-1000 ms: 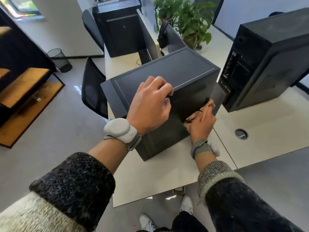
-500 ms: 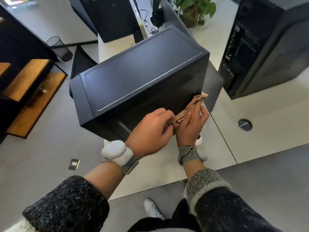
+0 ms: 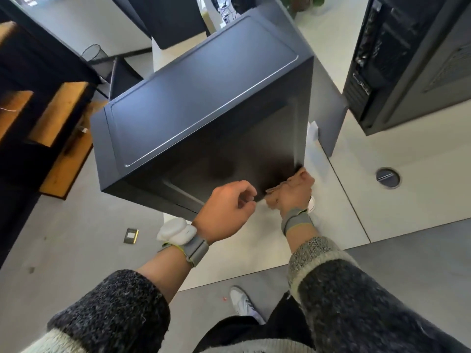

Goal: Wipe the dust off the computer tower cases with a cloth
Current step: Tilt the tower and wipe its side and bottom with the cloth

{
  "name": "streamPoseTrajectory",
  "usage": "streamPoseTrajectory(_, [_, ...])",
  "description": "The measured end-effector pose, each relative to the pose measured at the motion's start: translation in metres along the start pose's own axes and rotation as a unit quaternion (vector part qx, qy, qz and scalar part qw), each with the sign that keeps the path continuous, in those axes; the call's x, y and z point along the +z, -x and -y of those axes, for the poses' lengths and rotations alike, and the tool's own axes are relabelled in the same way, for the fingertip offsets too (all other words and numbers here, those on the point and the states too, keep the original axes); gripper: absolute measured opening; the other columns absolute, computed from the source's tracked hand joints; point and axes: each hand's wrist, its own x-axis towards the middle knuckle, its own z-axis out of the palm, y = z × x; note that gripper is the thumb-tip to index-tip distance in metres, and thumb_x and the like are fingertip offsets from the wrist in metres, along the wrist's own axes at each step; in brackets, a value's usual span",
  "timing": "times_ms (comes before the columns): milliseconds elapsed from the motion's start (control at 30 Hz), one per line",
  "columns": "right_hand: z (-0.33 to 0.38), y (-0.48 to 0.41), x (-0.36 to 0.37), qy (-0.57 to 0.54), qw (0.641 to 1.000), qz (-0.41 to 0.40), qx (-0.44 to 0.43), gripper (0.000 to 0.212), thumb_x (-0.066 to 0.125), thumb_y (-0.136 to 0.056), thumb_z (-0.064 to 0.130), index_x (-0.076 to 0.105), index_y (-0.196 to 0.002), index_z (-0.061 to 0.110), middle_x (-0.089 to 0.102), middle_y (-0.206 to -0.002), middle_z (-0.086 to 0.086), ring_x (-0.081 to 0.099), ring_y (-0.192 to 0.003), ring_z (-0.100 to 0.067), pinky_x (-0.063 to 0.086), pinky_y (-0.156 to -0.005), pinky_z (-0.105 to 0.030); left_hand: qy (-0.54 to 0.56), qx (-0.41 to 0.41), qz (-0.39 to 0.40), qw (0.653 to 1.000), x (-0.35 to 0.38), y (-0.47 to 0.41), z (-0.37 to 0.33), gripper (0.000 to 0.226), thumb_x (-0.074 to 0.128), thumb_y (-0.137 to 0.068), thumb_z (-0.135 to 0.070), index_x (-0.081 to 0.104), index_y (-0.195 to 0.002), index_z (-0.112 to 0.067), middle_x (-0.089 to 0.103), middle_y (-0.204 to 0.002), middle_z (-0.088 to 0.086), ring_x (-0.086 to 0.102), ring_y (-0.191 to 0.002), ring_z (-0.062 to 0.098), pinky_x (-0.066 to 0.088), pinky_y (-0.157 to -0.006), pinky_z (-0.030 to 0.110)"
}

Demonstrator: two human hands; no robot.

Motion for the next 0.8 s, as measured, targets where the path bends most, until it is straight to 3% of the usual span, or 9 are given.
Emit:
streamPoseTrajectory(67, [0.02, 0.015, -0.018, -0.06, 0.998, -0.001, -0.02, 0.021, 0.058, -0.076, 0.034, 0.049, -0.094, 0.035, 0.06, -0.089, 0.0, 0.066, -0.078, -0.02, 0.057, -0.079, -0.039, 0.033, -0.021, -0.009, 0.999, 0.004, 0.0, 0.002, 0.011, 0.068, -0.096, -0.023, 0.069, -0.108, -0.024, 0.069, -0.096, -0.012, 0.064, -0.086, 0.004, 0.051, -0.079, 0.022])
streamPoseTrajectory(133, [0.061, 0.044, -0.04, -0.106, 0.992, 0.0, -0.073, 0.024, 0.063, -0.09, 0.015, 0.052, -0.101, 0.034, 0.061, -0.096, 0.006, 0.065, -0.077, 0.002, 0.057, -0.079, -0.034, 0.074, -0.045, -0.015, 0.996, 0.009, 0.0, 0.005, 0.01, 0.068, -0.096, -0.022, 0.071, -0.105, -0.025, 0.071, -0.092, -0.011, 0.065, -0.081, 0.004, 0.055, -0.078, 0.027])
streamPoseTrajectory(233, [0.111, 0.072, -0.065, -0.137, 0.971, -0.023, -0.193, 0.035, 0.065, -0.097, 0.004, 0.056, -0.12, 0.029, 0.059, -0.123, 0.004, 0.063, -0.113, -0.011, 0.056, -0.102, -0.04, 0.139, -0.074, -0.004, 0.988, 0.014, 0.001, 0.007, 0.011, 0.068, -0.096, -0.019, 0.072, -0.104, -0.024, 0.074, -0.09, -0.01, 0.07, -0.08, 0.012, 0.061, -0.077, 0.038])
streamPoseTrajectory(300, [0.144, 0.084, -0.081, -0.167, 0.938, -0.02, -0.302, 0.038, 0.065, -0.096, -0.001, 0.057, -0.129, 0.016, 0.056, -0.128, -0.003, 0.06, -0.117, -0.015, 0.055, -0.103, -0.03, 0.179, -0.087, 0.002, 0.98, 0.018, 0.003, 0.007, 0.012, 0.067, -0.096, -0.014, 0.072, -0.104, -0.022, 0.074, -0.09, -0.005, 0.071, -0.081, 0.022, 0.062, -0.073, 0.039])
streamPoseTrajectory(367, [0.17, 0.093, -0.087, -0.173, 0.887, -0.032, -0.427, 0.035, 0.061, -0.092, -0.008, 0.06, -0.126, -0.001, 0.055, -0.125, -0.016, 0.056, -0.116, -0.018, 0.048, -0.102, -0.018, 0.204, -0.091, 0.003, 0.975, 0.021, 0.006, 0.01, 0.012, 0.067, -0.096, -0.012, 0.072, -0.102, -0.021, 0.074, -0.091, -0.002, 0.071, -0.085, 0.024, 0.061, -0.068, 0.032])
streamPoseTrajectory(433, [0.178, 0.101, -0.081, -0.15, 0.86, -0.053, -0.485, 0.031, 0.058, -0.091, -0.003, 0.063, -0.122, -0.007, 0.053, -0.125, -0.024, 0.053, -0.118, -0.021, 0.044, -0.103, -0.015, 0.215, -0.095, 0.008, 0.972, 0.022, 0.01, 0.013, 0.011, 0.066, -0.097, -0.012, 0.072, -0.101, -0.021, 0.073, -0.092, -0.002, 0.072, -0.086, 0.021, 0.06, -0.068, 0.028])
streamPoseTrajectory(533, [0.149, 0.089, -0.049, -0.161, 0.872, -0.057, -0.458, 0.029, 0.052, -0.091, -0.003, 0.064, -0.117, -0.011, 0.047, -0.127, -0.03, 0.051, -0.118, -0.022, 0.042, -0.105, -0.016, 0.228, -0.12, 0.004, 0.966, 0.02, 0.014, 0.023, 0.011, 0.065, -0.098, -0.012, 0.071, -0.103, -0.02, 0.074, -0.094, 0.0, 0.072, -0.087, 0.019, 0.062, -0.072, 0.032])
streamPoseTrajectory(700, [0.055, 0.058, -0.005, -0.095, 0.95, -0.088, -0.286, 0.034, 0.047, -0.092, -0.001, 0.054, -0.124, -0.007, 0.041, -0.137, -0.023, 0.05, -0.123, -0.026, 0.042, -0.111, -0.033, 0.272, -0.17, -0.019, 0.947, 0.013, 0.026, 0.036, 0.012, 0.064, -0.097, -0.006, 0.072, -0.103, -0.014, 0.073, -0.098, 0.009, 0.073, -0.088, 0.026, 0.063, -0.074, 0.036])
streamPoseTrajectory(800, [0.017, 0.053, 0.024, 0.024, 0.991, -0.035, -0.128, 0.043, 0.05, -0.098, 0.012, 0.054, -0.138, -0.002, 0.049, -0.14, -0.022, 0.05, -0.125, -0.033, 0.042, -0.109, -0.037, 0.286, -0.201, -0.041, 0.936, 0.01, 0.041, 0.053, 0.011, 0.065, -0.097, -0.006, 0.072, -0.102, -0.012, 0.073, -0.099, 0.01, 0.074, -0.088, 0.027, 0.061, -0.073, 0.036])
